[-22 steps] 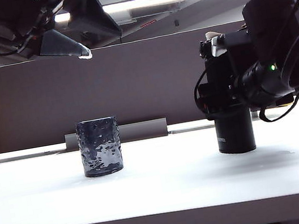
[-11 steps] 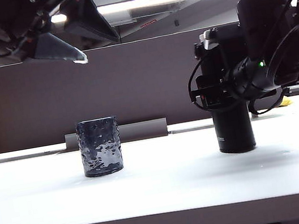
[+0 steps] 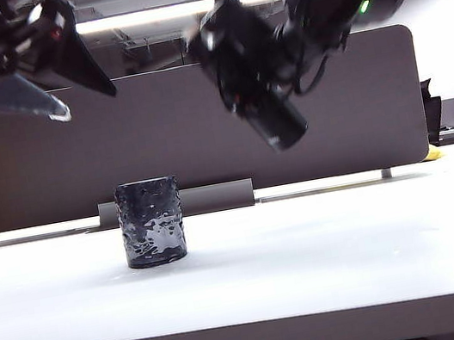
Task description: Pick up the black thermos, pour some water into the cup, then place the black thermos back on the table.
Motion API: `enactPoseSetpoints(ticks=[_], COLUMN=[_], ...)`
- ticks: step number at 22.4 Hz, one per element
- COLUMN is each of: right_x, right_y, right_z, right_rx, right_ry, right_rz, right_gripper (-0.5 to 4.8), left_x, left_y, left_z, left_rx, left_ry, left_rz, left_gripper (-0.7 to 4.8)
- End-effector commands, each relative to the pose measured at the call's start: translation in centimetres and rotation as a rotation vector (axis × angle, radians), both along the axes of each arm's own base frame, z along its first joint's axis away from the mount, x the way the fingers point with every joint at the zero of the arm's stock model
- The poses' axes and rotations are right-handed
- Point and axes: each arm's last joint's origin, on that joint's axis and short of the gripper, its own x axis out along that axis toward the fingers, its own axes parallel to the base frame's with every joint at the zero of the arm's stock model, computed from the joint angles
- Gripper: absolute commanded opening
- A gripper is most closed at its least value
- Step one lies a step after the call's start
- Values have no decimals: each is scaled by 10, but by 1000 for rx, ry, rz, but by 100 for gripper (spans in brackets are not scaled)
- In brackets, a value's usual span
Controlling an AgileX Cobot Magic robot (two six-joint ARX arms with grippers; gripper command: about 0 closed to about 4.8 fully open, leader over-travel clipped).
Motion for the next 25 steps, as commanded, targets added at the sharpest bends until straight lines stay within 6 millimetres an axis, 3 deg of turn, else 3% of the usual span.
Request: enactPoseSetpoints(ticks=[1,4,9,11,19,22,25], right_x=[11,8,6,6,5,21,23], right_y=[9,23,26,26,30,36,38], right_z=[-8,-20,-14,-13,-7,-7,-5], right_rx=[-158,-399,-525,-667,-745,-747,-747], right_ry=[-167,-306,-497,-606,-781,-789,-817], right_rz=[47,116,165,163,220,181,200], right_gripper=[94,94,95,95,95,95,95], left_x=[8,12,13,12,12,12,11], left_y=[-4,-7,-8,-10,-9,-9,-9], left_z=[-16,-24,-25,-25,-26,-27,-28], left_rx=[24,64,99,102,109,111,121], left_ry=[89,110,98,92,108,115,124], left_rz=[24,71,138,135,137,137,137], left_gripper=[479,479,479,479,479,479,479])
